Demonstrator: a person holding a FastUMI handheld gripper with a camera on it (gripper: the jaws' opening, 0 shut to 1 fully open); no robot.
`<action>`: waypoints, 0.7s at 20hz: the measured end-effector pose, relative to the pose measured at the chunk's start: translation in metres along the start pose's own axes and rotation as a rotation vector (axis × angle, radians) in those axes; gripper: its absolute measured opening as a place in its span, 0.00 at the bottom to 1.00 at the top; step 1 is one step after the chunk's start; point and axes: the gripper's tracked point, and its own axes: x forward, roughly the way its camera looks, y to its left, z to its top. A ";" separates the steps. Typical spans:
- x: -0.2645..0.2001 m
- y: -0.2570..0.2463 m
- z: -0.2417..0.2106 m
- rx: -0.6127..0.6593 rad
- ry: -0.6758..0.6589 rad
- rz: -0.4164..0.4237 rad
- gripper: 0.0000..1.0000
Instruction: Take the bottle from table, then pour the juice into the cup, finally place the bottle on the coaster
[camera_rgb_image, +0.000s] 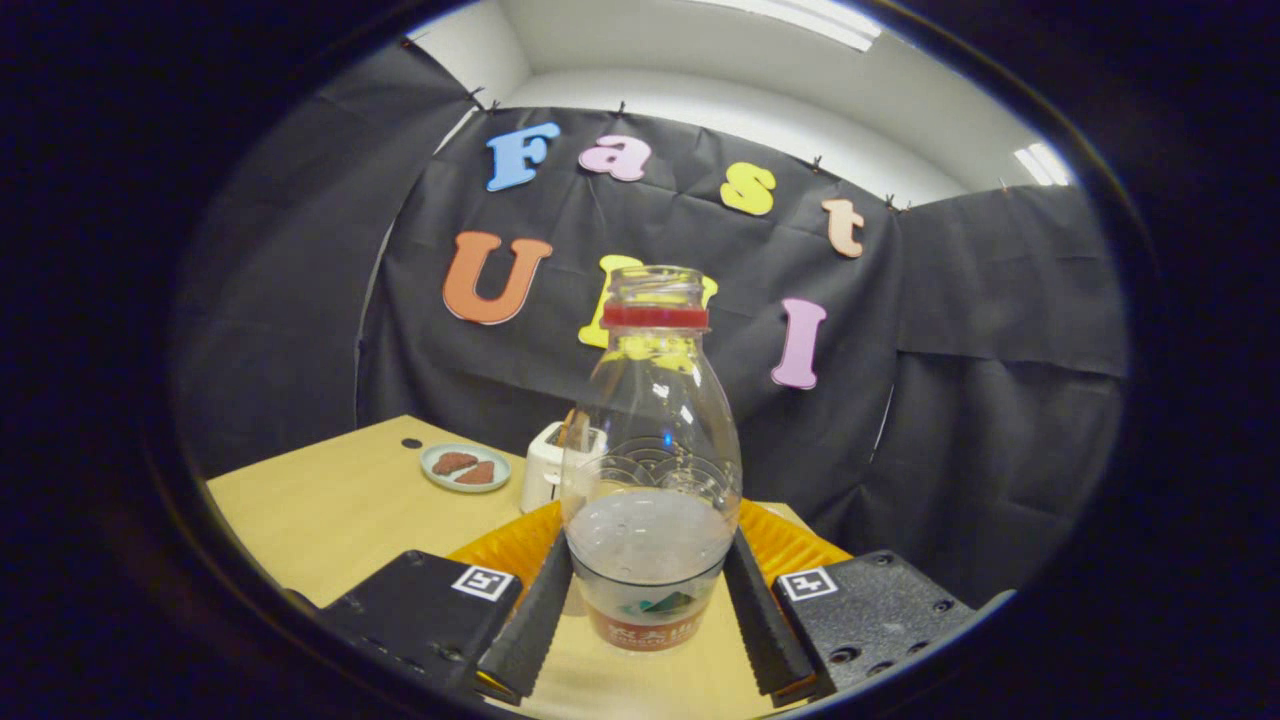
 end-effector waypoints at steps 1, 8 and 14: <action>0.002 -0.002 0.003 0.012 -0.005 -0.003 0.82; 0.040 0.002 -0.004 0.106 0.037 0.004 0.82; 0.083 0.019 -0.041 0.162 0.037 0.005 0.82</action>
